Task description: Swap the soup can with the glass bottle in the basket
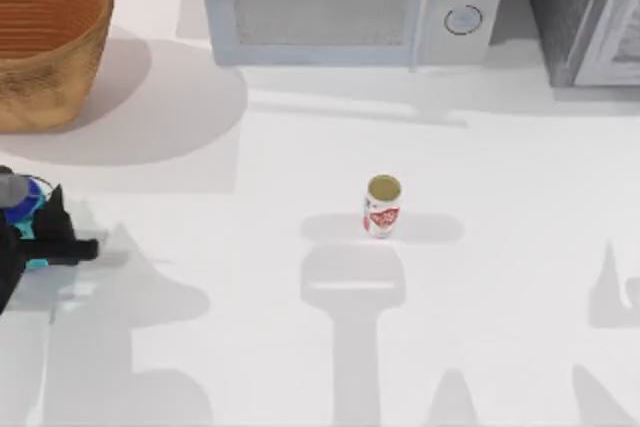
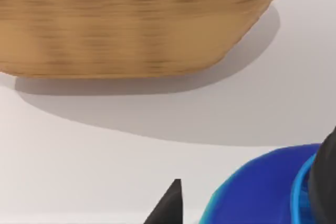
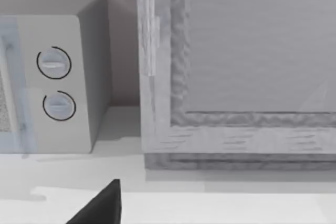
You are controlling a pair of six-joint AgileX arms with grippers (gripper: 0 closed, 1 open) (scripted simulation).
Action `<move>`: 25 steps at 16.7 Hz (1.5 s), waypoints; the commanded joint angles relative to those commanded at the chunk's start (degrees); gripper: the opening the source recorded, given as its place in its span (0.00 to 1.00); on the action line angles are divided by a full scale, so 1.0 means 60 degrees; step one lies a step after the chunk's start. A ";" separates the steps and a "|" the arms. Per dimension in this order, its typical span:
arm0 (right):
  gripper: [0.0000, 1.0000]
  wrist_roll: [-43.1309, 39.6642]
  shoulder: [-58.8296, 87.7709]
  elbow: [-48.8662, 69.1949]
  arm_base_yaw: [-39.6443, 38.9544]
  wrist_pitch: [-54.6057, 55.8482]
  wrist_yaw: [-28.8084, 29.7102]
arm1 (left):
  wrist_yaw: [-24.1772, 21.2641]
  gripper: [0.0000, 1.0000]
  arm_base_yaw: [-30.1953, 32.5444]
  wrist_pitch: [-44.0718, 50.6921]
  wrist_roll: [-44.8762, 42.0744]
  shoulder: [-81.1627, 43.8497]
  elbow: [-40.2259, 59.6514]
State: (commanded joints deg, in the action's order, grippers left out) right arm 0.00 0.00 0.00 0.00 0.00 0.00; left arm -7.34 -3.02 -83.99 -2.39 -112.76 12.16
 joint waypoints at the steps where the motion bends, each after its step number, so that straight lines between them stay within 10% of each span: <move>1: 1.00 0.0000 0.0000 0.0000 0.0000 0.0000 0.0000 | -0.0129 0.00 0.0242 0.0301 0.0059 0.0186 0.0225; 10: 1.00 0.0000 0.0000 0.0000 0.0000 0.0000 0.0000 | -0.1495 0.00 0.2139 0.6293 0.0494 0.2542 0.4643; 18: 1.00 0.0000 0.0000 0.0000 0.0000 0.0000 0.0000 | -0.1129 0.00 -0.0274 1.2552 -0.0029 0.3286 0.9334; 25: 1.00 0.0000 0.0000 0.0000 0.0000 0.0000 0.0000 | -0.0845 0.00 -0.1418 1.4208 -0.0220 0.3254 1.0492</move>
State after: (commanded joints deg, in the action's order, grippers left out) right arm 0.00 0.00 0.00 0.00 0.00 0.00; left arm -12.41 -11.53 1.26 -3.71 -93.24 75.11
